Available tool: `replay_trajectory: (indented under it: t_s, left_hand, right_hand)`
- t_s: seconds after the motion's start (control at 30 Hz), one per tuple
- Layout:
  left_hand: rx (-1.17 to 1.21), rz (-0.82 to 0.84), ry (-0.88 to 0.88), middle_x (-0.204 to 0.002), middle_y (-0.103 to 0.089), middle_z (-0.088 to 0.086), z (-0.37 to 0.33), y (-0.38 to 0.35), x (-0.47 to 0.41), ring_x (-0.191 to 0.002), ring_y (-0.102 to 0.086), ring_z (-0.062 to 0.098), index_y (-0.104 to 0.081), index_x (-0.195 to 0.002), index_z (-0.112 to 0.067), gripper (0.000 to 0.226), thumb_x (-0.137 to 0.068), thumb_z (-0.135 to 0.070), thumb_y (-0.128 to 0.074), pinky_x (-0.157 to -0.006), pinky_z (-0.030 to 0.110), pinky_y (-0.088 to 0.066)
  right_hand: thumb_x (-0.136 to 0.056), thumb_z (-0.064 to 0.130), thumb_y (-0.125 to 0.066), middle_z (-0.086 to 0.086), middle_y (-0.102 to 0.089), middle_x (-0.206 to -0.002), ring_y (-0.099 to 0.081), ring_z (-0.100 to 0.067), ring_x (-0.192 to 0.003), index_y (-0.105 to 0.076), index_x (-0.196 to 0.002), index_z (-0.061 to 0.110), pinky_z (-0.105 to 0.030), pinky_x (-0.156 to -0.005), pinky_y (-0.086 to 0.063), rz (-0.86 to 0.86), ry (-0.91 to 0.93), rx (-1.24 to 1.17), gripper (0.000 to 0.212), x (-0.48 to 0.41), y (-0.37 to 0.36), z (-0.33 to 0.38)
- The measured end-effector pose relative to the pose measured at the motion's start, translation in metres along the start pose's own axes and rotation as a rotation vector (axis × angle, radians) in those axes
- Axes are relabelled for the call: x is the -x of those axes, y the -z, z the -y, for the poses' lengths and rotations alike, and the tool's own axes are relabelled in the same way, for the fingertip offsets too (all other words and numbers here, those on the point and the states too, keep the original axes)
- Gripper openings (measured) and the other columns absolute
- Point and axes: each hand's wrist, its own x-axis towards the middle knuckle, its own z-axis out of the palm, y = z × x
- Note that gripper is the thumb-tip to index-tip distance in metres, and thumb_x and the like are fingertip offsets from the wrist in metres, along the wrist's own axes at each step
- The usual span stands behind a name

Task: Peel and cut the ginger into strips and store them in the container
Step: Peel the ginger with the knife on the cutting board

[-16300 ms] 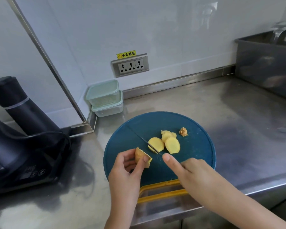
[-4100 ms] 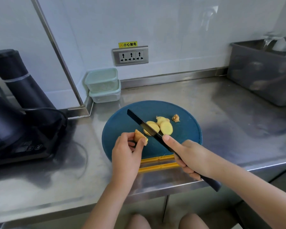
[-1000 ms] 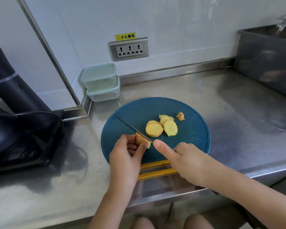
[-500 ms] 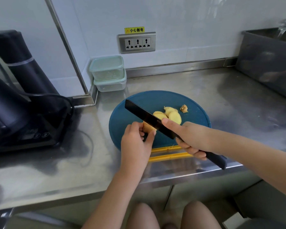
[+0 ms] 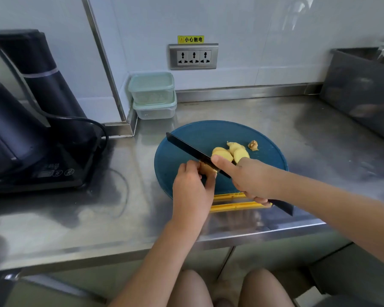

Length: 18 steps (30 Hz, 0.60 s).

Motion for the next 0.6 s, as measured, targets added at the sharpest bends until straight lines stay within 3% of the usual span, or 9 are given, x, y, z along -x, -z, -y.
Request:
replay_trajectory:
  t_s: [0.07,0.13,0.27,0.47,0.6]
  left_hand:
    - [0.001,-0.006,-0.011,-0.091,-0.053,-0.004,0.000,0.000,0.000,-0.074,-0.047,0.006,-0.060,-0.102,-0.012,0.024,-0.088,-0.031,-0.064,-0.057,0.004,-0.034]
    - [0.006,-0.011,-0.025,-0.092,-0.056,-0.001,0.001,-0.001,0.001,-0.074,-0.047,0.006,-0.059,-0.101,-0.011,0.024,-0.087,-0.030,-0.065,-0.058,0.005,-0.034]
    - [0.039,-0.022,-0.037,-0.091,-0.059,-0.001,0.003,-0.001,0.001,-0.073,-0.050,0.006,-0.059,-0.099,-0.012,0.022,-0.085,-0.027,-0.068,-0.059,0.006,-0.037]
    - [-0.008,0.015,-0.053,-0.089,-0.058,-0.003,0.000,0.000,-0.001,-0.074,-0.050,0.007,-0.057,-0.099,-0.015,0.023,-0.086,-0.031,-0.066,-0.057,0.006,-0.034]
    - [-0.061,0.058,-0.086,-0.087,-0.056,-0.007,-0.001,0.004,-0.008,-0.073,-0.050,0.007,-0.055,-0.099,-0.018,0.025,-0.085,-0.035,-0.065,-0.055,0.007,-0.033]
  right_hand:
    - [-0.097,0.062,-0.015,-0.008,-0.041,-0.053,-0.039,-0.011,-0.036,-0.051,-0.073,0.006,-0.020,-0.046,-0.037,-0.073,0.056,0.044,0.071,0.001,-0.005,-0.005]
    - [-0.101,0.054,-0.016,-0.004,-0.041,-0.060,-0.039,-0.008,-0.045,-0.056,-0.102,0.008,-0.021,-0.049,-0.037,-0.143,0.105,0.050,0.061,0.004,-0.014,-0.011]
    - [-0.092,0.067,-0.012,-0.005,-0.048,-0.067,-0.042,-0.012,-0.056,-0.050,-0.078,0.006,-0.029,-0.058,-0.038,-0.140,0.168,0.053,0.073,0.008,-0.022,-0.020]
    - [-0.086,0.072,-0.012,-0.004,-0.047,-0.064,-0.041,-0.011,-0.054,-0.043,-0.066,0.010,-0.021,-0.054,-0.035,-0.127,0.123,0.048,0.072,0.016,-0.020,-0.039]
    - [-0.088,0.067,-0.011,-0.004,-0.039,-0.057,-0.040,-0.011,-0.050,-0.039,-0.060,0.013,-0.022,-0.061,-0.043,-0.120,0.104,-0.009,0.067,0.013,-0.023,-0.034]
